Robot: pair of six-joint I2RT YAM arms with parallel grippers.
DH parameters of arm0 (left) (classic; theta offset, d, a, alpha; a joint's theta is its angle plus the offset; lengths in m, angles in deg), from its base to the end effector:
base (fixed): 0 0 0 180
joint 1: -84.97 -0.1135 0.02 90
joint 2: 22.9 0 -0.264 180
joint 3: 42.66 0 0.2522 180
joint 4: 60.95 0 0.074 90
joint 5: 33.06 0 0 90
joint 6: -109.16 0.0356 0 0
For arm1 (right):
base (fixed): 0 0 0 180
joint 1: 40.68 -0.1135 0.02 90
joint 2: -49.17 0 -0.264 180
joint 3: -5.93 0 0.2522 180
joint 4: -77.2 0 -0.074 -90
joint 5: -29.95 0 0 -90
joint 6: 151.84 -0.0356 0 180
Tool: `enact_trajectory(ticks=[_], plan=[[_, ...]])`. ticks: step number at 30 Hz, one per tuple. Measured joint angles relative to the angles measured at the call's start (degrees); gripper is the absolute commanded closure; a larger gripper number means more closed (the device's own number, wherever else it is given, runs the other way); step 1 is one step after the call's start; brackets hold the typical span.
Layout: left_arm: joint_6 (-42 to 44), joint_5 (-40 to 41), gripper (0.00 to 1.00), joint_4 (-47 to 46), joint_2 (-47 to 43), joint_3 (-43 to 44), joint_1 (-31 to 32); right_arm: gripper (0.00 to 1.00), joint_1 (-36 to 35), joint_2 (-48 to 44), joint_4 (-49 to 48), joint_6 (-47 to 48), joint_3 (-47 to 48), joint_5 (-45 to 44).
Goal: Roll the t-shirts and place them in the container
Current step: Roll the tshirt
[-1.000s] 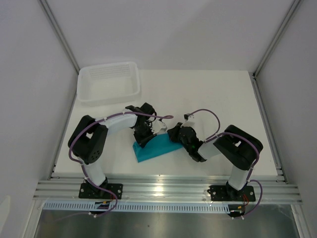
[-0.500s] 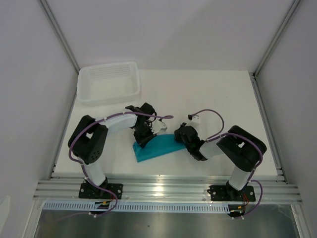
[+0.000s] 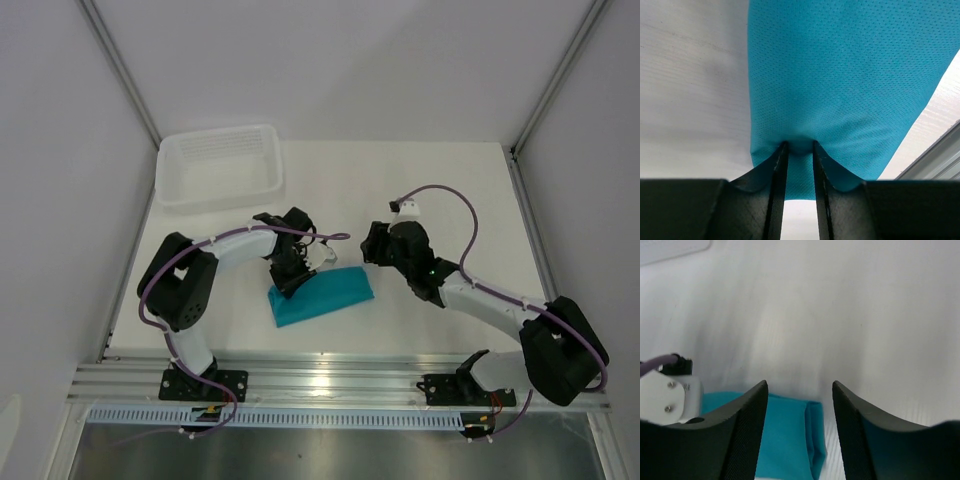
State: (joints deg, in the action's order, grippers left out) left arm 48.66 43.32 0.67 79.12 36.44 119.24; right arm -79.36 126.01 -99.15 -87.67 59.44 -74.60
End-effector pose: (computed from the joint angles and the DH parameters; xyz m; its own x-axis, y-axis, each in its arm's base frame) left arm 0.2577 -0.1858 0.1654 -0.4374 0.8771 -0.1982 0.8975 0.4120 -0.1572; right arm 0.2305 0.1731 0.2215 -0.5062 0.1350 -0.8518 -0.2329 0.9296 0.2857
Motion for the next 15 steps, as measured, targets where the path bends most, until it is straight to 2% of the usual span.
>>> enact_trajectory(ticks=[7,15], plan=[[0.00,0.57,0.68,-0.13,-0.02,-0.02,0.00,0.44,3.76,-1.40,7.67,3.10,-0.61,14.12],[0.00,1.33,0.68,-0.44,-0.55,-0.48,-0.04,0.46,6.71,6.25,8.94,3.98,-1.53,25.73]])
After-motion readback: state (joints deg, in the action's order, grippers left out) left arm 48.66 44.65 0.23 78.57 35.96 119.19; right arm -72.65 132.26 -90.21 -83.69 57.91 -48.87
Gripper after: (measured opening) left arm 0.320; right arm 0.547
